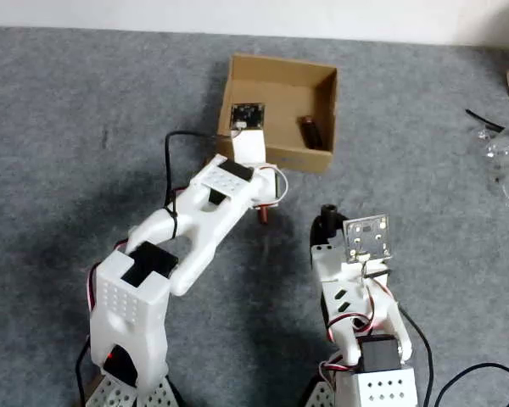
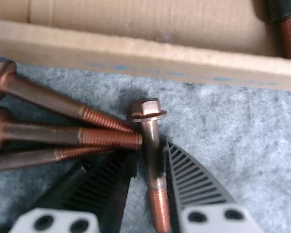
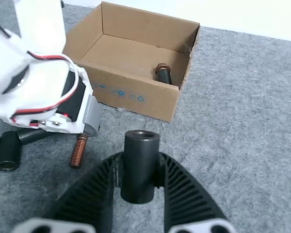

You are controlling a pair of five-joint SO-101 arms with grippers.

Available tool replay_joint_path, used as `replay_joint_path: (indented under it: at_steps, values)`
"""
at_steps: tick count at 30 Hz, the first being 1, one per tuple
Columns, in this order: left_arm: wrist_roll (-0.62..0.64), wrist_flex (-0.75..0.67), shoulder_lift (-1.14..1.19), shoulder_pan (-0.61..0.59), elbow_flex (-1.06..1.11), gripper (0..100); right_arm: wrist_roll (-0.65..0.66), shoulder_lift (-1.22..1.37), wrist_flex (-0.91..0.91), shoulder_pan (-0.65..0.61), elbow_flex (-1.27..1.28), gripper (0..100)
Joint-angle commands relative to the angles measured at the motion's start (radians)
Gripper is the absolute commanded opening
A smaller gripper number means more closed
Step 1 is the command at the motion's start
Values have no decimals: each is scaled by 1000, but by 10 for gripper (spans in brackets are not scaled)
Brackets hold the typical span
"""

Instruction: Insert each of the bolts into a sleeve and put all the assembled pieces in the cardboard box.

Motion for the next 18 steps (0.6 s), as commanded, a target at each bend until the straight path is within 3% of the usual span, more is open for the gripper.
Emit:
replay_joint_path:
  at_steps: [1, 4, 7, 11, 18]
  values:
    - [2, 15, 2, -12, -13, 98, -2, -21, -42, 13, 94, 5]
    - [2, 17, 2, -13, -13, 86, -2, -21, -42, 13, 94, 5]
    - [-3, 35, 2, -12, -15, 0, -2, -21, -42, 13, 94, 5]
    - [-6, 43, 2, -8, -15, 6, -2, -21, -42, 13, 94, 5]
    - [-9, 180, -74, 44, -10, 6, -2, -21, -42, 13, 94, 5]
